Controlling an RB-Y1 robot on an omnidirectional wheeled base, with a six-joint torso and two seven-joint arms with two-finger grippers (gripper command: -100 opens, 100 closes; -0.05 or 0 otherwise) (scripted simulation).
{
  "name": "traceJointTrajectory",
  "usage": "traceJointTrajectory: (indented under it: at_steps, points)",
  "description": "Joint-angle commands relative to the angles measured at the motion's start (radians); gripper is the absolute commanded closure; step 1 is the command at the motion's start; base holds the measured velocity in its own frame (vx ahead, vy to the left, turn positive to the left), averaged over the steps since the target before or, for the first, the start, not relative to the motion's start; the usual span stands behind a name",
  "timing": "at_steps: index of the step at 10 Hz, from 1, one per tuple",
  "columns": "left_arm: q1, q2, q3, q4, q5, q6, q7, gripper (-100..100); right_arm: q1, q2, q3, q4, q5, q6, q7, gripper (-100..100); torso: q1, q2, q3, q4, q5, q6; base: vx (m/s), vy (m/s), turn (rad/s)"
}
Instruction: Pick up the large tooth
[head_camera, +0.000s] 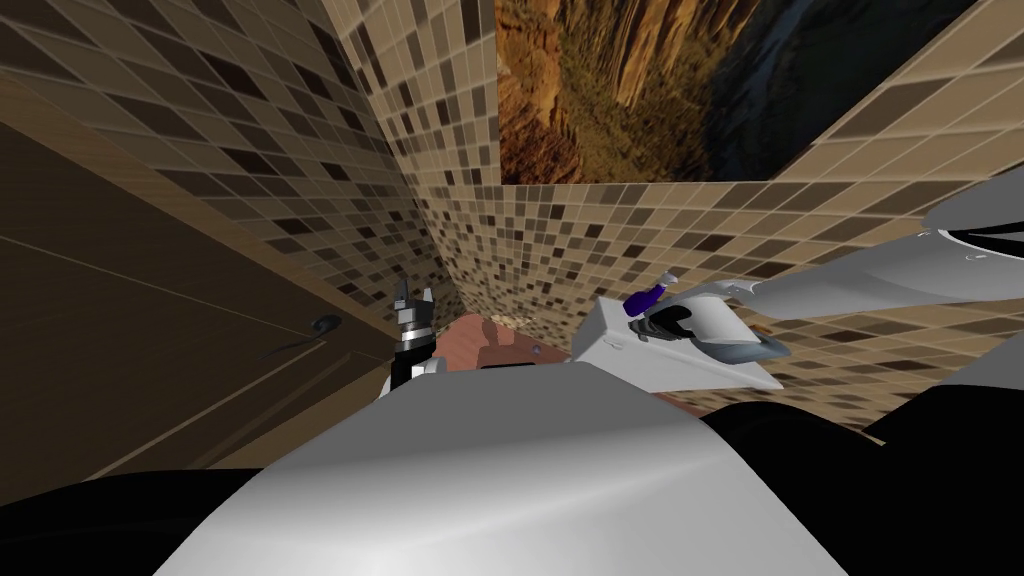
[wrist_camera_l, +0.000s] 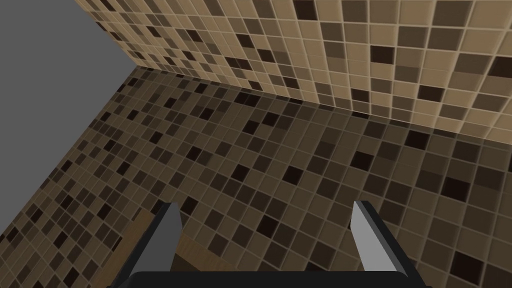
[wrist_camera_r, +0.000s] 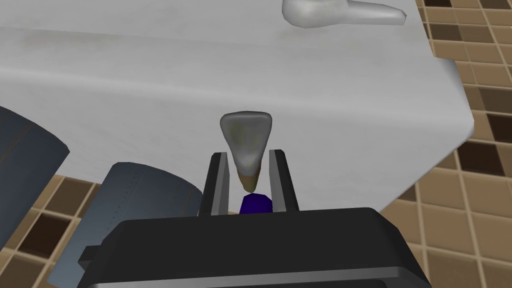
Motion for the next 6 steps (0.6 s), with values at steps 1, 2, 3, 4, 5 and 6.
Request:
traceJointTrajectory:
  at_steps: [1, 2, 3, 4, 5, 6]
  points:
    - [0.0, 0.0, 0.0, 0.0, 0.0, 0.0, 0.0, 0, -0.008, -0.029, 0.002, -0.012, -0.015, -0.004, -0.007, 100, 0.0, 0.0, 0.0, 0.0, 0.0, 0.0, -0.008, -0.013, -0.049]
    - [0.0, 0.0, 0.0, 0.0, 0.0, 0.0, 0.0, 0, -0.017, -0.055, 0.005, -0.025, -0.027, -0.008, -0.013, 100, 0.0, 0.0, 0.0, 0.0, 0.0, 0.0, -0.013, -0.023, -0.082]
    - [0.0, 0.0, 0.0, 0.0, 0.0, 0.0, 0.0, 0, -0.027, -0.081, 0.007, -0.037, -0.04, -0.012, -0.019, 100, -0.001, 0.001, 0.001, 0.0, 0.0, 0.0, -0.016, -0.027, -0.061]
    - [0.0, 0.0, 0.0, 0.0, 0.0, 0.0, 0.0, 0, -0.036, -0.108, 0.01, -0.05, -0.052, -0.017, -0.025, 100, -0.001, 0.001, 0.001, 0.0, 0.0, 0.0, -0.015, -0.025, -0.051]
    - [0.0, 0.0, 0.0, 0.0, 0.0, 0.0, 0.0, 0, -0.027, -0.096, 0.009, -0.037, -0.049, -0.02, -0.02, 100, -0.001, 0.001, 0.001, 0.0, 0.0, 0.0, -0.006, -0.009, -0.005]
    - [0.0, 0.0, 0.0, 0.0, 0.0, 0.0, 0.0, 0, -0.026, -0.099, 0.009, -0.036, -0.05, -0.023, -0.021, 0, -0.001, 0.001, 0.0, 0.0, 0.0, 0.0, 0.0, 0.0, 0.0]
